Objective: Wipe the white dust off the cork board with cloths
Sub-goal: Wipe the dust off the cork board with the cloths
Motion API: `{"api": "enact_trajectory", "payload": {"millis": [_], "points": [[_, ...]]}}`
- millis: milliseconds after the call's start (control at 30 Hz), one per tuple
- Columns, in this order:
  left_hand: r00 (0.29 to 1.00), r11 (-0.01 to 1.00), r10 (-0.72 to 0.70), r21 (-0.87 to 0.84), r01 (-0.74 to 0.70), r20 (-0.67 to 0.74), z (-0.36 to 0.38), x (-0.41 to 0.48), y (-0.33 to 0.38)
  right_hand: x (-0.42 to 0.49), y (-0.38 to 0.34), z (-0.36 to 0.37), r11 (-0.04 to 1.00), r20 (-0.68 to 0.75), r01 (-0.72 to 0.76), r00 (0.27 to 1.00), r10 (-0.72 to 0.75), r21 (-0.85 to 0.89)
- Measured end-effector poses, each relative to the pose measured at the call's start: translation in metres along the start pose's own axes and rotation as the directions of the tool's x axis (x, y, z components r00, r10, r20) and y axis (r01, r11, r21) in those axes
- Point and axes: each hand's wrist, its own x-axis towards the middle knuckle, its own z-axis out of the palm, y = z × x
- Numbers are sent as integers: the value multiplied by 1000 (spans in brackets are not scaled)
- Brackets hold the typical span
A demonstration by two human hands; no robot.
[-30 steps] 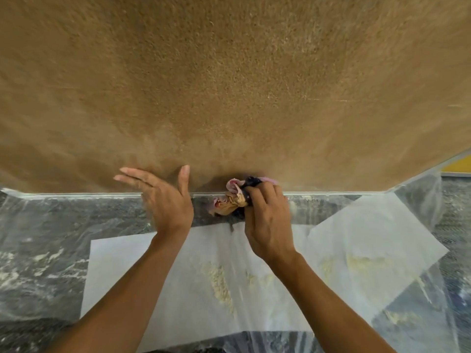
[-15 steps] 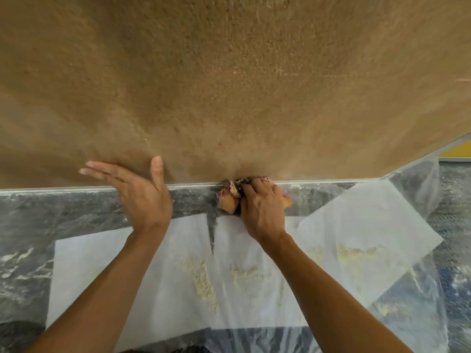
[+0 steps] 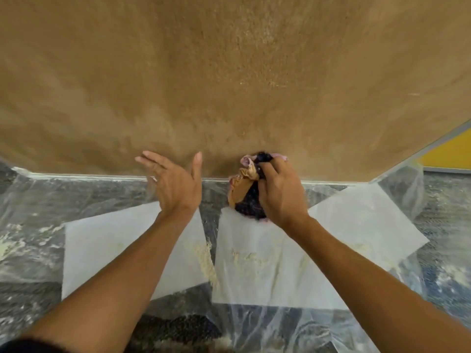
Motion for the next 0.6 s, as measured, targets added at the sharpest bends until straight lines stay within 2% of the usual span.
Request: {"api": "enact_trajectory", "payload": {"millis": [133,233,300,367,500,600], "points": [[997,996,75,57,-75,-8,8,-13,-2,-31,15,-23,999,-33,-37,999,37,14],[990,989,134,67,-131,-37,2,-17,3,-41,19,-31,995,-55,67,996,-71,-69],[985,983,162,90,-157,-55,-1,-15,-1,-31,6,-14,970,-3,186,982,-188,-154],[977,968,202,167,-188,-73,-1,-13,-12,-17,-17,10,954,16,245,969,-246,-174],[951,921,286,307,-240,-115,-7,-11,-38,12,-58,59,962,-19,233,971,-238,-145],[900,895,386,320,-312,-202,-7,-5,-56,30,-61,97,960,-52,210,973,-223,-188]]}}
